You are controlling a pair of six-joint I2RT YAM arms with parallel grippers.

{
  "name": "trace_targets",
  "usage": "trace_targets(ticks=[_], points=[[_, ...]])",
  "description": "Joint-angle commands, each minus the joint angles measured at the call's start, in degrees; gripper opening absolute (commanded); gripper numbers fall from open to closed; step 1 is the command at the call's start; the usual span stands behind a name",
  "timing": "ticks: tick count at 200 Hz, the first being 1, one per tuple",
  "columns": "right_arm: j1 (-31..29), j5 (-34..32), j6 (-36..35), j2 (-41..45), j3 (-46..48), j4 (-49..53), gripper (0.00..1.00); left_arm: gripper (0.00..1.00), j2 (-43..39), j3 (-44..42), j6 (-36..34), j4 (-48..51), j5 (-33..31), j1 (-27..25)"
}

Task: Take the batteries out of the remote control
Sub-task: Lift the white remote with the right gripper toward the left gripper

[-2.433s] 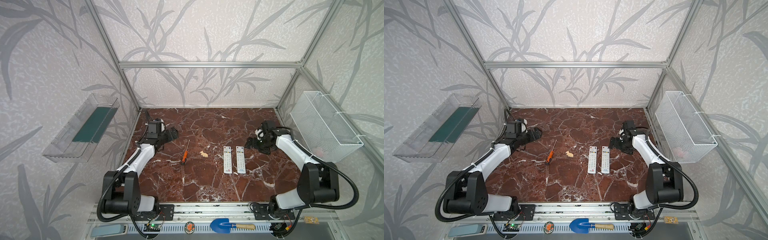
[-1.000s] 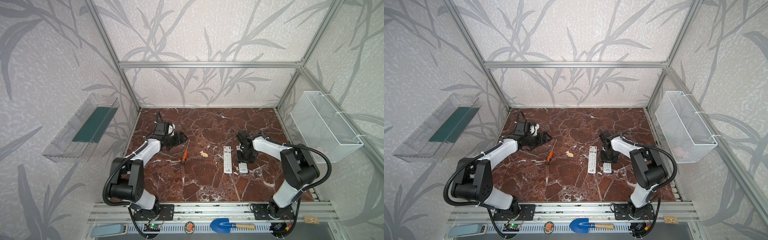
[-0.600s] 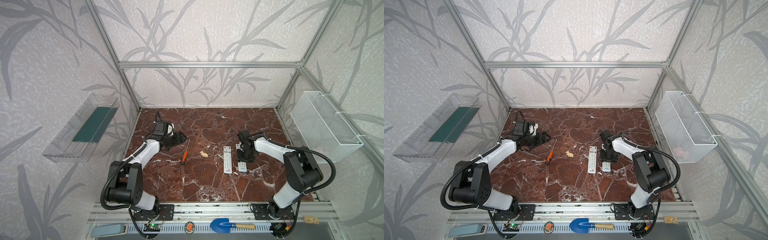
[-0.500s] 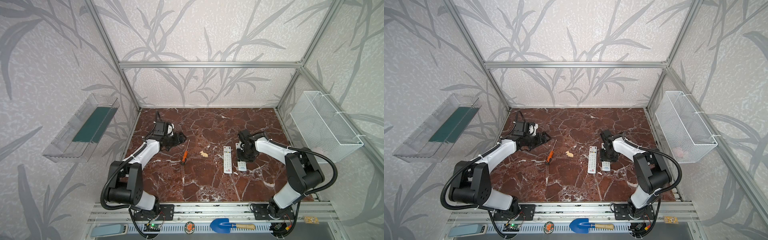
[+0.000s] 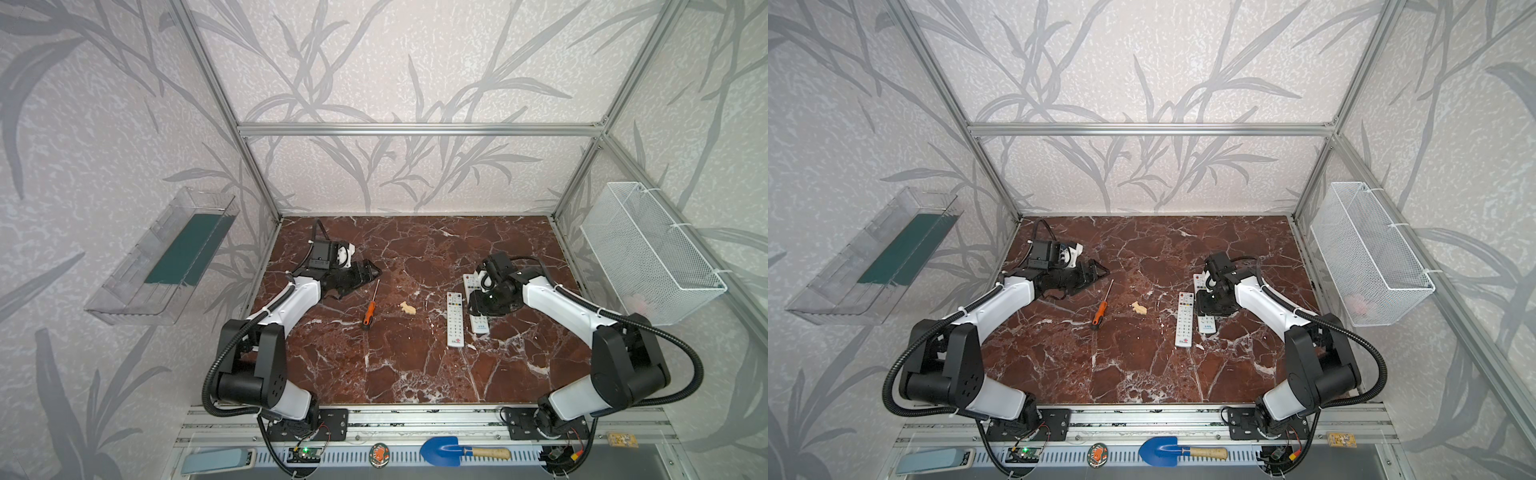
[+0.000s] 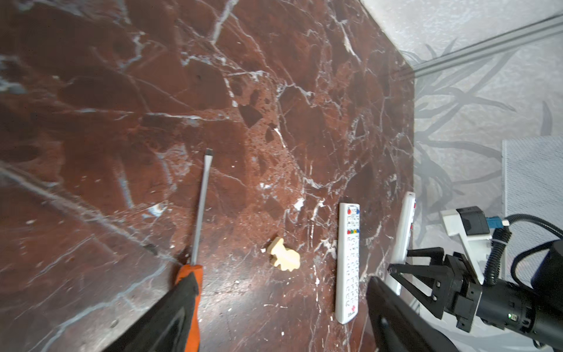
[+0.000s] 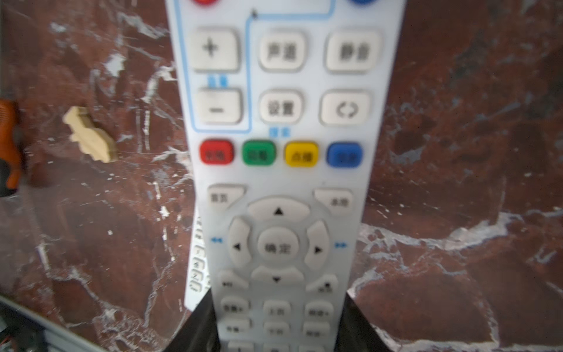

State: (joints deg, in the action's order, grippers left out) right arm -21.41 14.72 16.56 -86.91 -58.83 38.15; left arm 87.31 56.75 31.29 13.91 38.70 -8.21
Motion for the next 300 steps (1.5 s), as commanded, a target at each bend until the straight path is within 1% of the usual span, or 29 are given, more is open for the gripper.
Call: trace_targets(ticks=[1, 16, 40, 81, 105, 149, 180, 225, 247, 255, 280, 300], points=[[-0.8, 8.7, -5.8, 1.6, -4.3, -0.8, 0.36, 0.88, 1.8, 3.6, 1.6, -2.1, 6.4, -2.0], [-2.2, 10.8, -7.8, 1.2, -6.3, -0.1, 0.36, 0.88, 2.6, 5.2, 2.3, -2.3, 7.3, -3.7], [-5.4, 11.2, -10.2, -0.7, -10.3, 2.3, 0.36, 0.88, 3.8, 7.9, 2.9, -2.7, 8.1, -6.6], [-8.7, 12.2, -10.3, -4.0, -15.0, 3.1, 0.36, 0.89, 6.1, 11.6, 3.5, -2.7, 8.9, -11.7], [-10.3, 12.9, -10.3, -5.8, -16.8, 3.1, 0.36, 0.89, 6.5, 12.3, 3.4, -2.5, 8.6, -13.7], [-12.5, 13.0, -9.7, -8.0, -19.4, 2.4, 0.35, 0.88, 7.8, 12.9, 1.7, 0.2, 6.7, -15.1], [-13.5, 13.1, -9.8, -8.9, -20.8, 2.8, 0.34, 0.85, 8.5, 13.1, 2.2, -0.5, 6.3, -15.0], [-14.1, 13.1, -9.7, -9.8, -21.8, 2.8, 0.33, 0.73, 9.8, 13.5, 4.1, -2.2, 7.5, -15.1], [-14.2, 12.8, -9.7, -10.4, -22.1, 2.9, 0.33, 0.64, 10.2, 13.5, 5.2, -3.6, 8.3, -15.0], [-14.2, 12.6, -9.6, -10.6, -22.2, 2.8, 0.33, 0.58, 10.4, 13.5, 5.5, -3.9, 8.6, -15.0], [-14.2, 12.7, -8.8, -10.6, -22.3, 2.2, 0.33, 0.34, 11.1, 13.6, 6.5, -4.2, 10.0, -14.9], [-14.2, 12.7, -8.3, -10.6, -22.5, 1.8, 0.33, 0.20, 11.7, 13.8, 7.2, -4.3, 10.9, -14.6]])
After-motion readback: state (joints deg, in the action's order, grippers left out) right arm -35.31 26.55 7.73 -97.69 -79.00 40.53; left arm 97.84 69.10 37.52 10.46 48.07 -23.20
